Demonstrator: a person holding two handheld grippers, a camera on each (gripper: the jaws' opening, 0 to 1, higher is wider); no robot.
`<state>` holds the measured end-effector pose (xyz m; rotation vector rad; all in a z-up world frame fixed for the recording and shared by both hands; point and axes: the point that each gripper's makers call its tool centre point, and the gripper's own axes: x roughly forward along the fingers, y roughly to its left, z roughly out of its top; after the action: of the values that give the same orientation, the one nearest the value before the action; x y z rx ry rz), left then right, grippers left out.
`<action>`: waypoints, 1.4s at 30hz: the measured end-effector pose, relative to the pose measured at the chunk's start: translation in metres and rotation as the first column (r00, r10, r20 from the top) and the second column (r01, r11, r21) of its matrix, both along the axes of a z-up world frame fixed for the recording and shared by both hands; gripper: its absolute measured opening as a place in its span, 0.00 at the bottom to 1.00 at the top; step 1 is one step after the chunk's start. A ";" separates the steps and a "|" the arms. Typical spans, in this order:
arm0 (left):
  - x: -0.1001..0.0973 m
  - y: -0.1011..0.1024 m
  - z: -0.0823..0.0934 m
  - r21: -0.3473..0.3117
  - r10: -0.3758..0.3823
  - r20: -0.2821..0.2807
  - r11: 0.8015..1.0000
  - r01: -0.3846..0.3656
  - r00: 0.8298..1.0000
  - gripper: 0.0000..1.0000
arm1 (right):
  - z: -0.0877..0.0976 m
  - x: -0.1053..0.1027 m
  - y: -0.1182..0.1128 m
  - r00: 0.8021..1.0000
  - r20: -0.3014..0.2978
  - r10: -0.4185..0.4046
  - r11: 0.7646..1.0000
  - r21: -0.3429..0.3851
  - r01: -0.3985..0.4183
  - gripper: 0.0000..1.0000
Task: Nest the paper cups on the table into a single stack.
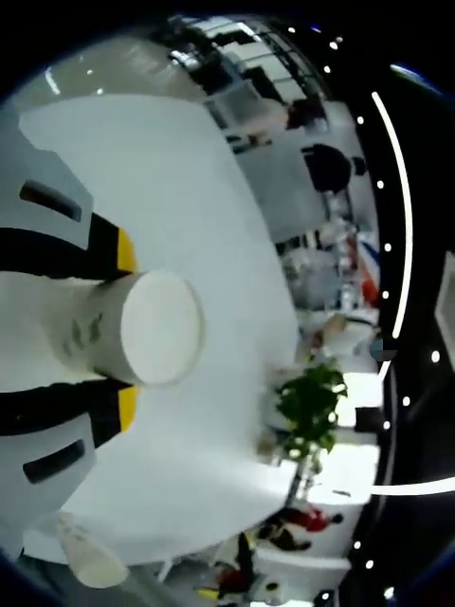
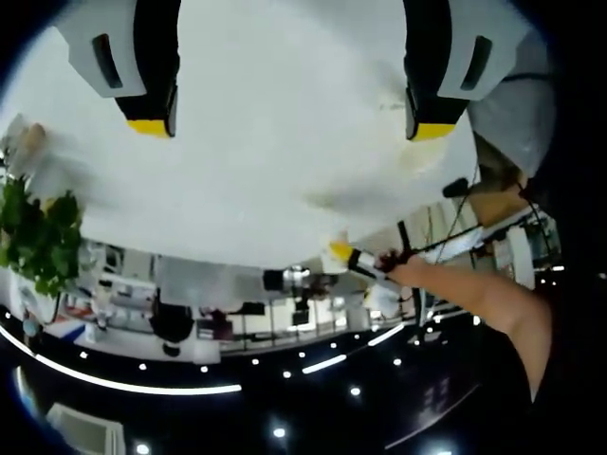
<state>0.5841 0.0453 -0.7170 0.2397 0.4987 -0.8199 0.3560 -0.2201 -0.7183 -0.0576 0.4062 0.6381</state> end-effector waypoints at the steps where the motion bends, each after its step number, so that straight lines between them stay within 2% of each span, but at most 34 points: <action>1: 0.001 0.001 0.004 0.006 0.002 -0.006 1.000 -0.002 1.000 0.39 | 0.000 0.000 0.000 1.000 0.001 0.000 1.000 -0.001 0.000 0.98; 6: 0.003 0.004 0.019 0.042 -0.009 -0.002 0.999 0.009 1.000 0.39 | 0.001 -0.001 0.000 1.000 0.007 0.002 1.000 0.001 -0.002 0.98; 10: 0.005 0.001 0.042 0.042 -0.006 0.012 0.999 0.005 1.000 0.39 | 0.009 -0.005 -0.008 1.000 0.013 0.005 1.000 0.001 -0.005 0.98; 14: 0.005 -0.006 0.057 0.040 -0.010 0.027 0.999 0.009 1.000 0.39 | 0.012 -0.003 -0.010 1.000 0.020 0.007 1.000 -0.004 -0.007 0.99; 23: 0.003 -0.008 0.062 0.042 -0.013 0.017 0.999 0.012 1.000 0.39 | 0.013 -0.001 -0.015 1.000 0.017 0.007 1.000 -0.007 -0.007 1.00; 25: 0.004 -0.008 0.062 0.042 -0.009 0.014 0.999 0.008 1.000 0.39 | 0.019 -0.002 -0.014 0.998 0.060 0.024 1.000 -0.019 -0.023 1.00; 29: 0.004 -0.010 0.066 0.036 -0.007 0.016 0.999 0.007 1.000 0.39 | 0.019 0.000 -0.018 0.997 0.075 0.023 0.999 -0.041 -0.020 1.00; 36: 0.003 -0.016 0.074 0.030 -0.017 0.031 0.999 0.016 0.999 0.40 | 0.021 0.004 -0.023 0.996 0.089 -0.005 1.000 -0.030 0.007 1.00; 38: 0.003 -0.018 0.076 0.024 -0.018 0.032 1.000 0.018 0.999 0.39 | 0.024 0.004 -0.022 0.995 0.095 -0.011 1.000 -0.002 0.011 1.00; 42: 0.000 -0.021 0.078 0.024 -0.025 0.036 0.999 0.025 0.999 0.39 | 0.023 0.005 -0.023 0.996 0.092 -0.018 1.000 -0.006 0.018 1.00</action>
<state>0.5840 0.0246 -0.6393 0.2823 0.4716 -0.8331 0.3611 -0.2426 -0.6953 -0.0892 0.3197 0.6140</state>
